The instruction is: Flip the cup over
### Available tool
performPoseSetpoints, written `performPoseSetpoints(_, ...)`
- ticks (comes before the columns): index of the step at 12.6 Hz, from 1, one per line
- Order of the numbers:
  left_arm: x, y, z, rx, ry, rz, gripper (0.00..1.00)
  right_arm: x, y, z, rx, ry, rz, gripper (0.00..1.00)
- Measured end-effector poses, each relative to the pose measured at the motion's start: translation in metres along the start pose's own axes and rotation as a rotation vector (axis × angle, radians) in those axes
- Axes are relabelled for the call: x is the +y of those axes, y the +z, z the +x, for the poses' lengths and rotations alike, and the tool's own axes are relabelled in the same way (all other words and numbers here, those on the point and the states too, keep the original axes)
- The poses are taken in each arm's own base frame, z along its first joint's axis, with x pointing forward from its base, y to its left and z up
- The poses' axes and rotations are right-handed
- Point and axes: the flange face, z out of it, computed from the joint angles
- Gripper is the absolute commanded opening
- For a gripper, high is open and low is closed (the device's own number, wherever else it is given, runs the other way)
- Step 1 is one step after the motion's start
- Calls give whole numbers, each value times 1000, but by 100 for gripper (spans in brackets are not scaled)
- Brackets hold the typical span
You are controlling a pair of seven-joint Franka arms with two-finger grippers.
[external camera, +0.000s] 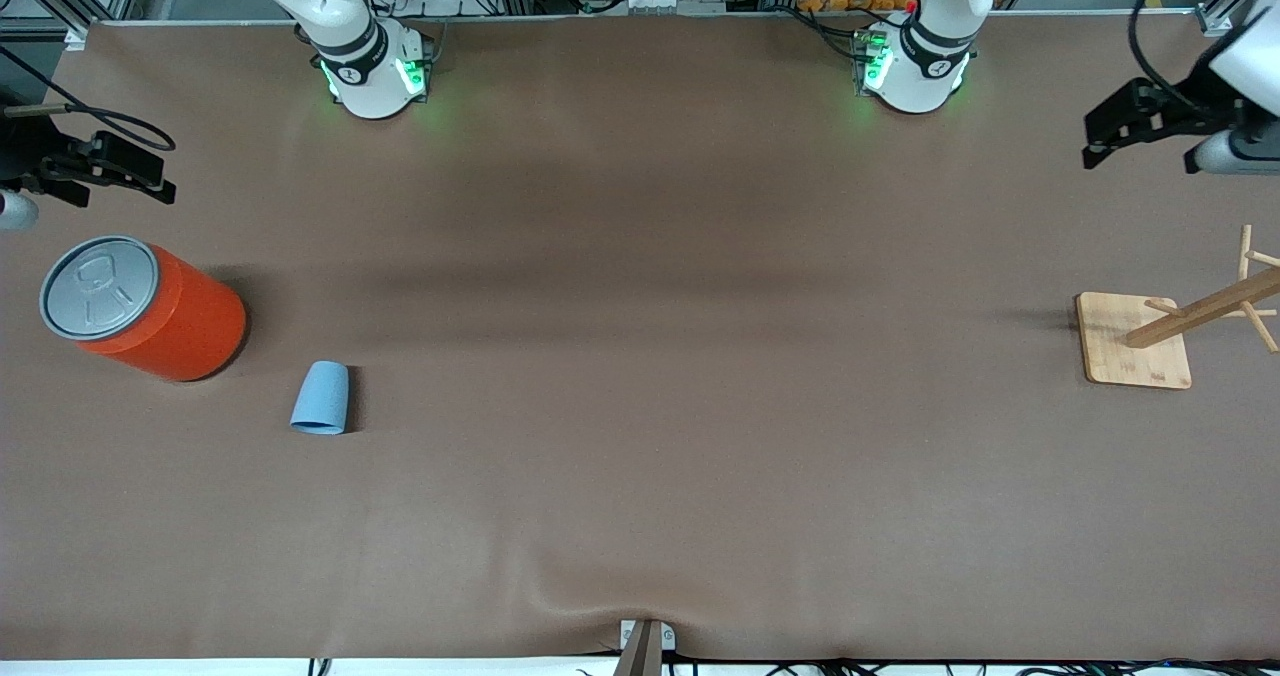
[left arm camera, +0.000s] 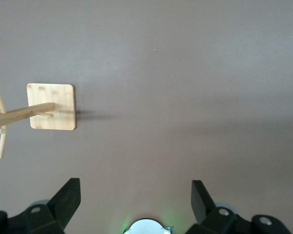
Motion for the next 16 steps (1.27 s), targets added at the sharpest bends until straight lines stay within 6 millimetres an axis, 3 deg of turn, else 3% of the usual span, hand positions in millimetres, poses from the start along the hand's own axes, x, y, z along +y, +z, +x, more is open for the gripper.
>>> performPoseSetpoints(16, 4, -11, -2, 24, 1, 0, 100, 25, 1, -3, -20, 47, 6, 100)
